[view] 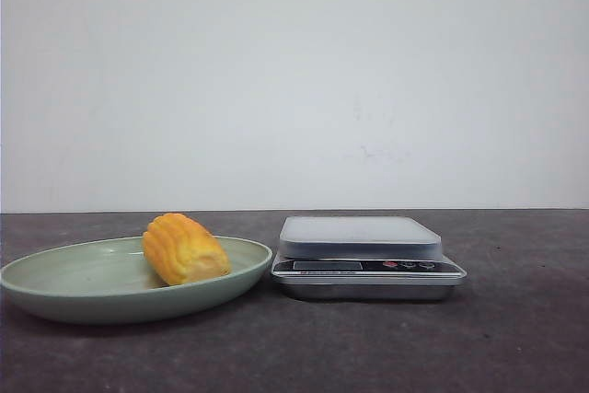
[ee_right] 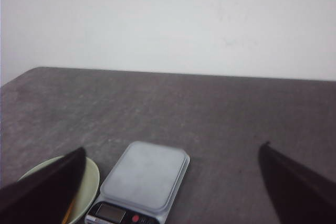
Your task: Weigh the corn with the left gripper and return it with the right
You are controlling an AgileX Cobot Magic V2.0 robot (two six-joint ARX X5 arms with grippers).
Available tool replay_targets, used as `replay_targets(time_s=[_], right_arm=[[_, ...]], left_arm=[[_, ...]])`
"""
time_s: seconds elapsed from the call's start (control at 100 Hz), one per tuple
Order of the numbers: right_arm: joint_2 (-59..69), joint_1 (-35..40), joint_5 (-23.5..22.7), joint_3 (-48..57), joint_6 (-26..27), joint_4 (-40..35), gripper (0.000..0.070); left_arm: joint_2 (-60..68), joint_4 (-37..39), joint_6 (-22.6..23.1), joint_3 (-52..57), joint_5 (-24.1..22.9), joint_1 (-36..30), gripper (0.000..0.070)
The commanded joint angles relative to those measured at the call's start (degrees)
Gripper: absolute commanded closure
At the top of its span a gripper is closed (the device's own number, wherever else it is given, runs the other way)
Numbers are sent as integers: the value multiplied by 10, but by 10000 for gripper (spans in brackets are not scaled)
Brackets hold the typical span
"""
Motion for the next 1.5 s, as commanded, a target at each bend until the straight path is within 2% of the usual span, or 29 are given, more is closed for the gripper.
replay_targets(time_s=[0.0, 0.17, 0.42, 0.45, 0.52, 0.57, 0.74, 1.08, 1.38, 1.49], right_arm=[[2, 2, -2, 5, 7, 0, 0], [2, 2, -1, 5, 7, 0, 0], [2, 2, 1, 2, 9, -5, 0], [2, 2, 1, 2, 10, -5, 0], [2, 2, 1, 2, 12, -5, 0], [2, 2, 1, 2, 12, -6, 0], [2, 2, 0, 2, 38, -17, 0], [2, 2, 1, 2, 38, -60, 0], [2, 2, 1, 2, 35, -72, 0], [2, 2, 5, 2, 16, -73, 0]], left_arm=[[17, 0, -10, 1, 19, -2, 61], [69, -35, -20, 1, 23, -8, 70], [182, -29, -28, 1, 14, -53, 78], [199, -28, -34, 1, 12, -61, 98], [245, -18, -48, 1, 12, -85, 203], [276, -6, -54, 1, 10, -102, 239], [375, 41, -79, 1, 8, -150, 226], [563, 81, -118, 1, -30, -238, 226], [656, 133, -140, 1, -33, -265, 226], [661, 134, -139, 1, -43, -265, 227]])
